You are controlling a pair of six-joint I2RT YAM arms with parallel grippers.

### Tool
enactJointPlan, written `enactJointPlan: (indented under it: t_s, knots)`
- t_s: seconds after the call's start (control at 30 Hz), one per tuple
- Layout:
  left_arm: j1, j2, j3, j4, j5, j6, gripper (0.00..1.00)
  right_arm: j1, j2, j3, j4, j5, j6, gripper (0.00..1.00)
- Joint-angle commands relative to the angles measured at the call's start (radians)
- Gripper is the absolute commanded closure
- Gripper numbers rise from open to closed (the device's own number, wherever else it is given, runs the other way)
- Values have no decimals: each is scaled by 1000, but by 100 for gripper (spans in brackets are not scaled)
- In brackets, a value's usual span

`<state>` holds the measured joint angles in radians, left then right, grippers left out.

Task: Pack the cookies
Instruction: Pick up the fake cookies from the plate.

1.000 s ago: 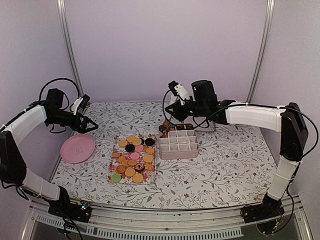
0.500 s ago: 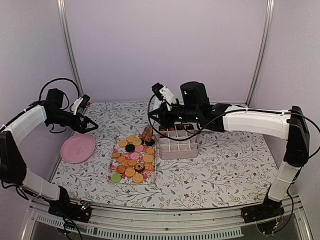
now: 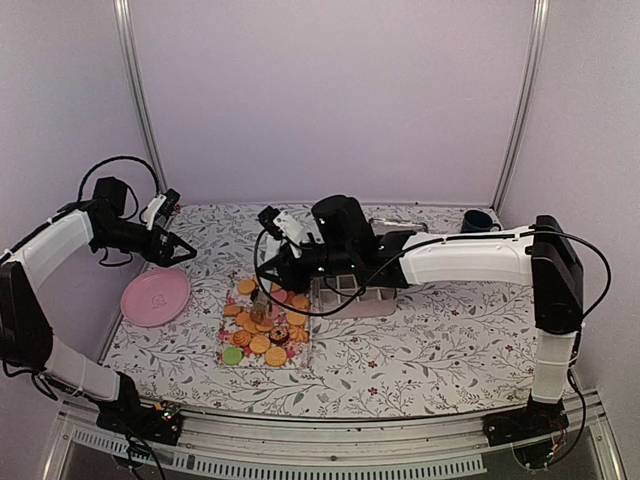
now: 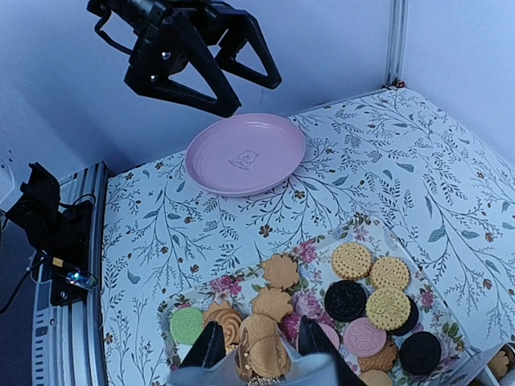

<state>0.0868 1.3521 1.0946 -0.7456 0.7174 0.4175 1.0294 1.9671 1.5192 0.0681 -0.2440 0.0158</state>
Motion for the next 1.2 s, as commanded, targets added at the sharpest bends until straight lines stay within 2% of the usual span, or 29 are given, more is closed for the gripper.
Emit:
enactJointPlan:
  t_s: [0.0, 0.33, 0.87, 1.17]
  knots:
    - [-5, -21, -6, 5, 3, 6, 1, 1, 22, 39, 43, -23, 25, 69]
    - [-5, -11, 1, 5, 11, 1, 1, 2, 26, -1, 46, -54, 50, 66]
    - [-6, -18, 6, 5, 12, -2, 1, 3, 73, 5, 38, -5, 12, 64]
    - [-6, -9, 13, 5, 20, -5, 1, 3, 45, 33, 31, 45, -3, 82]
